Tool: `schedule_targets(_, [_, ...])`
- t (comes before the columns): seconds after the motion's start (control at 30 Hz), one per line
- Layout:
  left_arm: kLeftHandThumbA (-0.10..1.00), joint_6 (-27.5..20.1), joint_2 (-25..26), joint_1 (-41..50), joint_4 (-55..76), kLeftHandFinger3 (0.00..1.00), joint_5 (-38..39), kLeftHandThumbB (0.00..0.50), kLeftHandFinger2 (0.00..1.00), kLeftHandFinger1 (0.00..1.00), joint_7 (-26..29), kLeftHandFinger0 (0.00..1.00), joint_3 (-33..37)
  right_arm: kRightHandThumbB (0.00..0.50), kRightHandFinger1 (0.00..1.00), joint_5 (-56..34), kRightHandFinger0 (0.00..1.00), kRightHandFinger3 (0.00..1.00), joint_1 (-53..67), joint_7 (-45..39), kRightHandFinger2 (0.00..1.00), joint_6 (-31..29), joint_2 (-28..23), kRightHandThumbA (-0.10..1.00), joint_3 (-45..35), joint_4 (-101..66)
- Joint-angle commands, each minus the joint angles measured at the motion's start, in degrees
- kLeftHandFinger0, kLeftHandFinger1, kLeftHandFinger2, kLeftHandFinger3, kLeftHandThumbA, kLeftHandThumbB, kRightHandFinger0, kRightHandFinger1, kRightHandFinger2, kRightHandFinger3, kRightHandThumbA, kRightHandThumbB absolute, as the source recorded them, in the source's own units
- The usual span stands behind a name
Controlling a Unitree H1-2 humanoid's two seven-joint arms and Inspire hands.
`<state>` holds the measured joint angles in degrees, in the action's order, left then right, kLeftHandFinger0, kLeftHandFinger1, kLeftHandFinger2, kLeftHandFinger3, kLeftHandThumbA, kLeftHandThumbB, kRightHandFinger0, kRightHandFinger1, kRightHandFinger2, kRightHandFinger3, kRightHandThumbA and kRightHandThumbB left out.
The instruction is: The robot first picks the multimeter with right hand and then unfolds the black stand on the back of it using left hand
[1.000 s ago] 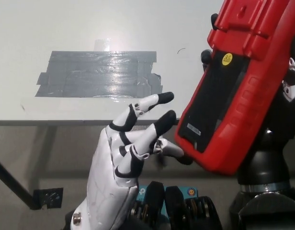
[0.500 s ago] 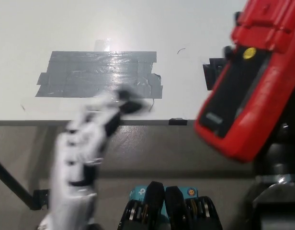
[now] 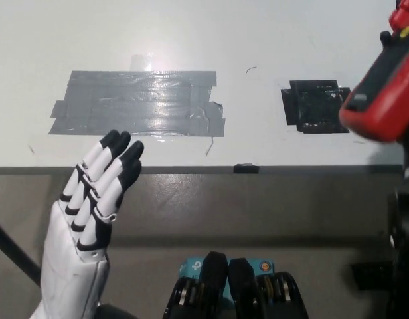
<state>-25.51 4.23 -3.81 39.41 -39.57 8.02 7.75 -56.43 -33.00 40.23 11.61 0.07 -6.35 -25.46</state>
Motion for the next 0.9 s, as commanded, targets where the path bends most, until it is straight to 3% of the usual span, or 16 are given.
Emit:
schedule_targets(0.0, [1.0, 0.7, -1.0, 2.9, 0.5, 1.0, 4.2, 0.432, 1.0, 1.0, -1.2, 1.0, 0.6, 0.106, 0.22, 16.6, 0.0, 0.7, -7.5, -10.9, 0.88, -6.5, -4.6, -0.1, 2.2, 12.4])
schedule_targets(0.03, [1.0, 0.6, -0.9, 3.3, 0.6, 1.0, 2.9, 0.454, 1.0, 1.0, -1.3, 1.0, 0.1, 0.115, 0.2, 19.2, 0.0, 0.69, -8.5, -10.9, 0.81, -6.5, -5.7, -0.1, 3.1, 14.9])
schedule_targets(0.07, [1.0, 0.1, -0.7, 3.9, 0.3, 1.0, 1.9, 0.472, 1.0, 1.0, -1.1, 1.0, -0.3, 0.135, 0.13, 22.9, 0.0, 0.67, -9.8, -10.5, 0.66, -6.9, -6.9, -0.1, 4.5, 18.0])
schedule_targets(0.13, [1.0, -1.3, -0.1, 5.1, -0.9, 1.0, -0.3, 0.461, 1.0, 1.0, 0.2, 1.0, -0.9, 0.167, 0.01, 30.8, 0.0, 0.61, -13.0, -9.1, 0.48, -7.6, -9.3, -0.1, 7.7, 24.5])
schedule_targets(0.17, [1.0, -1.4, 0.7, 5.6, -1.6, 1.0, -2.3, 0.41, 1.0, 1.0, 2.4, 1.0, -0.3, 0.144, 0.02, 35.4, 0.0, 0.64, -15.3, -10.0, 0.49, -9.3, -11.3, -0.1, 10.5, 29.6])
schedule_targets(0.27, [1.0, -1.4, 2.0, 7.4, -3.0, 1.0, -2.9, 0.387, 1.0, 1.0, 4.2, 1.0, 1.1, 0.156, 0.07, 45.6, 0.0, 0.84, -20.8, -6.9, 0.59, -13.7, -13.8, -0.1, 16.1, 43.0])
schedule_targets(0.3, [1.0, -1.4, 2.6, 7.7, -3.6, 1.0, -3.2, 0.369, 1.0, 1.0, 4.8, 1.0, 1.6, 0.152, 0.07, 47.5, 0.0, 0.77, -23.0, -6.4, 0.58, -14.8, -14.4, -0.1, 17.9, 48.0])
schedule_targets(0.37, [1.0, -1.4, 3.3, 7.8, -4.2, 1.0, -4.1, 0.345, 1.0, 1.0, 5.7, 1.0, 2.3, 0.147, 0.03, 49.1, 0.0, 0.61, -25.0, -6.3, 0.36, -17.0, -15.0, -0.1, 19.6, 52.9])
schedule_targets(0.4, [1.0, -1.4, 3.6, 7.7, -4.7, 1.0, -5.0, 0.329, 1.0, 1.0, 6.5, 1.0, 2.5, 0.145, 0.0, 50.9, 0.0, 0.49, -27.0, -5.9, 0.2, -18.1, -15.5, -0.1, 21.6, 57.4])
schedule_targets(0.43, [1.0, -1.4, 3.9, 7.5, -4.9, 1.0, -5.4, 0.32, 1.0, 1.0, 6.6, 1.0, 2.5, 0.14, 0.01, 52.6, 0.0, 0.55, -29.0, -5.3, 0.25, -18.7, -15.8, -0.1, 23.9, 62.0])
schedule_targets(0.5, [1.0, -1.4, 4.0, 7.4, -4.9, 1.0, -6.3, 0.31, 1.0, 1.0, 6.6, 1.0, 2.3, 0.151, 0.08, 55.2, 0.0, 0.66, -31.6, -3.8, 0.48, -18.9, -16.2, -0.1, 27.3, 67.9])
schedule_targets(0.53, [1.0, -1.4, 4.0, 7.4, -4.9, 1.0, -6.3, 0.31, 1.0, 1.0, 6.5, 1.0, 2.3, 0.153, 0.11, 55.7, 0.0, 0.68, -33.0, -3.4, 0.52, -19.3, -16.0, -0.1, 28.7, 71.5])
schedule_targets(0.6, [1.0, -1.4, 3.6, 7.6, -5.0, 1.0, -6.7, 0.308, 1.0, 1.0, 6.7, 1.0, 2.5, 0.157, 0.12, 55.2, 0.0, 0.71, -35.4, -4.3, 0.54, -21.2, -15.4, -0.1, 30.5, 77.5])
schedule_targets(0.7, [1.0, -1.4, 3.9, 7.6, -5.2, 1.0, -7.0, 0.307, 1.0, 1.0, 7.1, 1.0, 3.0, 0.151, 0.0, 55.8, 0.0, 0.69, -37.6, -3.8, 0.43, -23.4, -14.9, -0.1, 33.2, 83.1])
schedule_targets(0.87, [1.0, -1.4, 4.0, 8.6, -5.0, 1.0, -7.8, 0.317, 1.0, 1.0, 6.6, 1.0, 3.6, 0.115, 0.14, 56.4, 0.0, 0.74, -40.5, -0.8, 0.63, -25.4, -13.2, -0.1, 37.1, 90.4])
